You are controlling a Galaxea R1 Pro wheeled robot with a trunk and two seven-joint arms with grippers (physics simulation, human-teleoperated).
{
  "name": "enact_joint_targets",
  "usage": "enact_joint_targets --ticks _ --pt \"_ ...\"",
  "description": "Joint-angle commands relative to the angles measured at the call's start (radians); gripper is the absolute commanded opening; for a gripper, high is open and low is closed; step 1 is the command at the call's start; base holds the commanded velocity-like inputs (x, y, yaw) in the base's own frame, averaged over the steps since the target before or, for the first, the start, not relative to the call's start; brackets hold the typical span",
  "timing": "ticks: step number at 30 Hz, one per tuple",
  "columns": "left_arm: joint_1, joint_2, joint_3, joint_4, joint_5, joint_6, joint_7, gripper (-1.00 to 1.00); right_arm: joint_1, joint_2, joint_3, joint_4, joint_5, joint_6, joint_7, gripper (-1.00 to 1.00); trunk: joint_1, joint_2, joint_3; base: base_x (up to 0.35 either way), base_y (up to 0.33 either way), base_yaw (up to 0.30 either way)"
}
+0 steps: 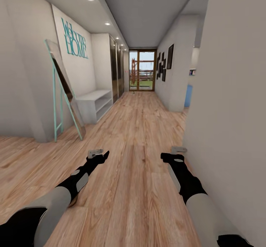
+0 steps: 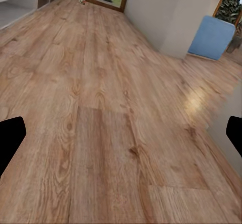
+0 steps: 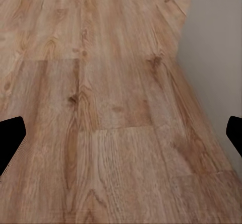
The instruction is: Pick up the two gym shoes and the two sandals from the corridor floor and place them onto the hallstand (shoe rack) in the corridor, making sure they are on the rack and not on the floor. Arrange them so the two gym shoes are next to each other and the two sandals are next to each other.
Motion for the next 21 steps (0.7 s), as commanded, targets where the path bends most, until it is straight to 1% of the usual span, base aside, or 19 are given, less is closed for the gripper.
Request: enact_joint_targets --ticks 1,16,19,21 --pt "-0.001 0.001 0.003 0.002 0.007 0.001 -0.008 1.0 0.0 0.0 0.0 -0.001 -0.002 0.005 -0.003 1.0 0.0 0.0 0.0 0.348 0.0 0.005" --pt "-0.001 0.001 0.003 0.002 0.008 0.001 -0.008 1.0 0.0 0.0 0.0 0.001 -0.007 0.003 -0.002 1.0 0.0 0.0 0.002 0.348 0.0 0.001" --pt "-0.001 0.001 0.003 0.002 0.008 0.001 -0.008 1.0 0.0 0.001 0.0 0.017 -0.01 -0.014 -0.001 1.0 0.0 0.0 0.002 0.348 0.0 0.0" --pt "-0.001 0.001 0.003 0.002 0.008 0.001 -0.008 1.0 0.0 0.001 0.0 0.043 -0.01 -0.04 -0.001 1.0 0.0 0.0 0.002 0.348 0.0 0.0"
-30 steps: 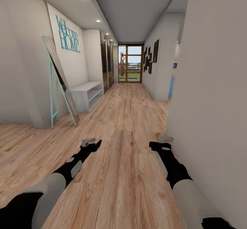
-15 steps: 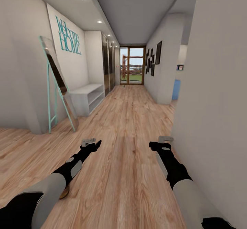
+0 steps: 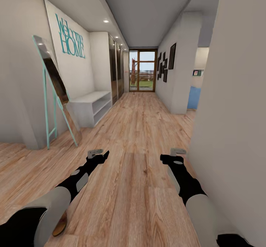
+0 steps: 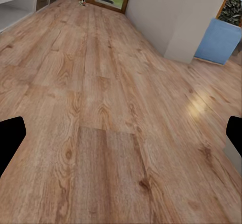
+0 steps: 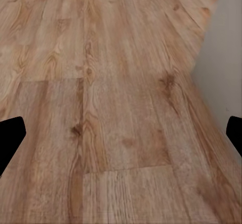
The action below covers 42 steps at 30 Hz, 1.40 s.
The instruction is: Pick up the two gym shoes and the two sandals from the corridor floor and place them onto the hallstand (shoe rack) in the corridor, making sure they are on the rack and not on the floor. Arrange them so the two gym shoes are next to each other and the two sandals are next to each other.
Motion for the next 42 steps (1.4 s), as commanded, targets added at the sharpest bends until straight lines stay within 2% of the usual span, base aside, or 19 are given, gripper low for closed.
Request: enact_joint_targets --ticks 1,3,6,8,9,10,11,19,30,42 --pt "-0.001 0.0 0.003 0.001 0.007 0.0 -0.008 1.0 0.0 0.001 0.0 0.017 -0.001 -0.015 -0.003 1.0 0.0 0.0 -0.001 0.348 0.0 0.0" --pt "-0.001 0.0 0.003 0.001 0.007 0.0 -0.008 1.0 0.0 0.001 0.0 0.087 0.002 -0.105 -0.002 1.0 0.0 0.0 -0.001 0.348 0.0 0.0" --pt "-0.001 0.0 0.003 0.001 0.007 0.0 -0.008 1.0 -0.001 0.002 0.001 0.227 0.006 -0.3 -0.002 1.0 0.0 0.0 -0.001 0.348 0.0 0.0" --pt "-0.001 0.0 0.003 0.001 0.007 0.0 -0.008 1.0 -0.001 0.003 0.001 0.281 0.007 -0.374 -0.002 1.0 0.0 0.0 -0.001 0.348 0.0 0.0" --pt "-0.001 0.0 0.002 0.001 0.007 0.0 -0.008 1.0 -0.001 0.003 0.001 0.465 0.008 -0.744 -0.003 1.0 0.0 0.0 -0.001 0.348 0.0 0.0" --pt "-0.001 0.0 0.002 0.001 0.007 0.0 -0.008 1.0 -0.001 0.003 0.001 0.475 0.008 -0.775 -0.003 1.0 0.0 0.0 -0.001 0.348 0.0 0.0" --pt "-0.001 0.0 0.002 0.001 0.007 0.0 -0.008 1.0 -0.001 0.002 0.0 0.5 0.007 -0.85 -0.003 1.0 0.0 0.0 -0.001 0.348 0.0 0.0" --pt "-0.001 -0.001 0.002 0.001 0.007 0.0 -0.008 1.0 0.0 0.001 -0.001 0.542 0.0 -0.923 -0.003 1.0 0.0 0.0 -0.001 0.348 0.0 0.0" --pt "-0.001 -0.001 0.002 0.001 0.007 0.0 -0.008 1.0 0.0 -0.002 -0.003 0.663 -0.003 -0.934 -0.004 1.0 0.0 0.0 -0.001 0.348 0.0 0.0" --pt "-0.001 -0.001 0.002 0.001 0.007 0.0 -0.008 1.0 0.005 -0.003 -0.003 0.673 -0.003 -0.932 -0.005 1.0 0.0 0.0 -0.001 0.348 0.0 0.0"
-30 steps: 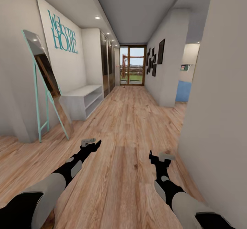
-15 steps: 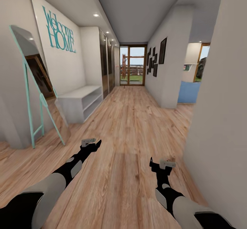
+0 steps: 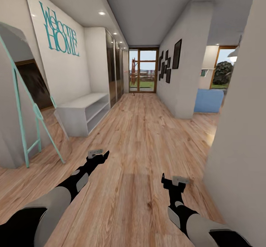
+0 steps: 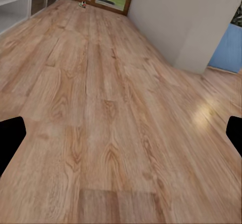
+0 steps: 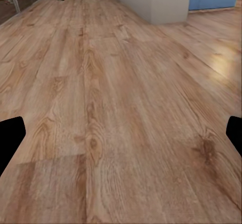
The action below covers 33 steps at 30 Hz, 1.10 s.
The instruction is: Pick up the two gym shoes and the two sandals from the corridor floor and place them onto the hallstand (shoe rack) in the corridor, making sure they are on the rack and not on the floor. Arrange them so the two gym shoes are next to each other and the two sandals are next to each other.
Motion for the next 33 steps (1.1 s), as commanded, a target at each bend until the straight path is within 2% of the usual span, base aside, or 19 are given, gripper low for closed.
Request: enact_joint_targets --ticks 1,22,33 --pt "-0.001 0.0 0.003 0.002 0.007 0.0 -0.008 1.0 -0.001 0.001 0.0 0.001 -0.002 -0.003 -0.001 1.0 0.0 0.0 -0.001 0.348 0.0 0.0" --pt "-0.001 0.0 0.003 0.002 0.007 0.0 -0.008 1.0 0.057 0.0 0.0 0.002 -0.003 -0.001 -0.001 1.0 0.0 0.0 -0.001 0.348 0.0 0.0" --pt "-0.001 -0.001 0.003 0.003 0.007 -0.001 -0.008 1.0 0.058 0.001 0.0 0.002 -0.002 -0.001 -0.001 1.0 0.0 0.0 -0.001 0.348 0.0 0.0"
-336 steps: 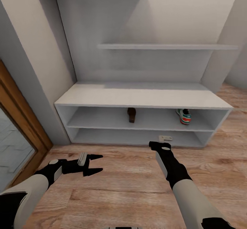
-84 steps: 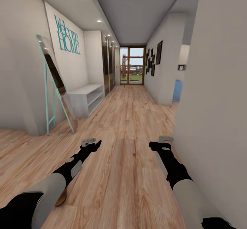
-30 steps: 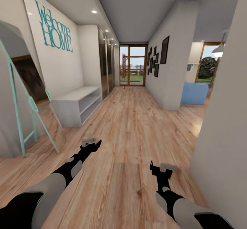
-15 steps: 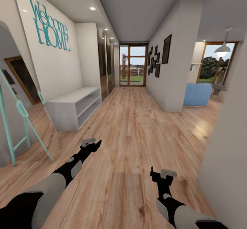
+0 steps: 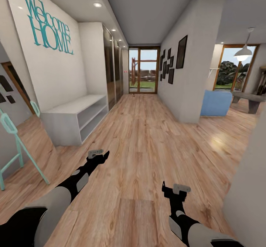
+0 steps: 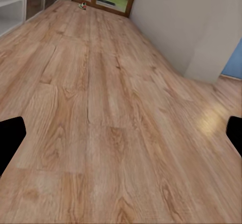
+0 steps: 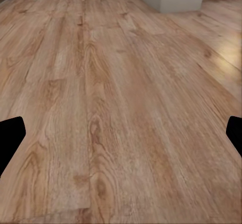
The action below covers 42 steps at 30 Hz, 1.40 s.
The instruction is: Pick up the two gym shoes and the two sandals from the corridor floor and place them onto the hallstand (shoe rack) in the corridor, making sure they are on the rack and not on the floor. Arrange them so the two gym shoes are next to each other and the two sandals are next to each other.
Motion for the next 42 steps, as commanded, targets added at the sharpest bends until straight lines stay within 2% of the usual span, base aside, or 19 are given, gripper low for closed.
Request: enact_joint_targets --ticks 1,29,42 --pt "-0.001 0.0 0.004 0.001 0.007 -0.001 -0.009 1.0 -0.001 0.0 0.0 0.001 -0.002 -0.003 -0.001 1.0 0.0 0.0 -0.001 0.348 0.0 0.0" --pt "-0.001 0.002 0.004 0.0 0.005 -0.006 -0.006 1.0 -0.001 0.0 0.0 0.001 -0.002 -0.003 -0.001 1.0 0.0 0.0 -0.001 0.336 0.0 0.0" --pt "-0.001 0.02 0.006 0.0 0.007 -0.002 -0.007 1.0 0.0 0.0 0.0 0.001 -0.002 -0.003 -0.001 1.0 0.0 0.0 -0.001 0.33 0.0 0.0"
